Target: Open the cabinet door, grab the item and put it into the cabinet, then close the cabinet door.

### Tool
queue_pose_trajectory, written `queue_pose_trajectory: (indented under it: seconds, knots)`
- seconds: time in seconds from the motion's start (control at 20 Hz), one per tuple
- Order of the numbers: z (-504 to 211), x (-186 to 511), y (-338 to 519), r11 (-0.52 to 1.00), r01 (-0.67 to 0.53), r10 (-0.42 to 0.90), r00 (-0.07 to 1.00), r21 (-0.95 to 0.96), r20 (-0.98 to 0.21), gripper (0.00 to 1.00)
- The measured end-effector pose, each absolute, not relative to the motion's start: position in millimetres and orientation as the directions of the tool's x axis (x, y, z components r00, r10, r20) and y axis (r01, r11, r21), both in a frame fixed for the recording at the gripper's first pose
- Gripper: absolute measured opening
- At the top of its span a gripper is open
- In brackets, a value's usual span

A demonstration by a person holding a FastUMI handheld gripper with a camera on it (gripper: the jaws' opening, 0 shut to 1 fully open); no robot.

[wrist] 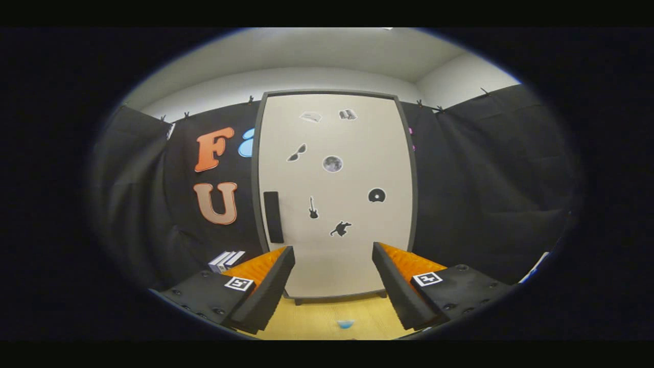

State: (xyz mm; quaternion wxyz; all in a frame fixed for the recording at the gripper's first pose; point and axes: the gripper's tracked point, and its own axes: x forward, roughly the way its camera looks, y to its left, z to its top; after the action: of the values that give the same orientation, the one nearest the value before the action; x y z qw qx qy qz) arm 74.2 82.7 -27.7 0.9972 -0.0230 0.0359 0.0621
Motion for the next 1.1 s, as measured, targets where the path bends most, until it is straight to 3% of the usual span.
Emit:
queue_pose_trajectory:
  seconds: [0.5, 0.8, 1.1]
  knots:
    - [-37.2, 146.8, 168.7, 0.97, -0.231, 0.219, 0.966, -0.073, -0.137, 0.97]
    - [-37.6, 189.6, 191.3, 0.965, -0.234, 0.215, 0.965, -0.122, -0.15, 0.97]
    - [-54.9, 223.3, 196.2, 0.971, -0.215, 0.19, 0.959, -0.105, -0.21, 0.87]
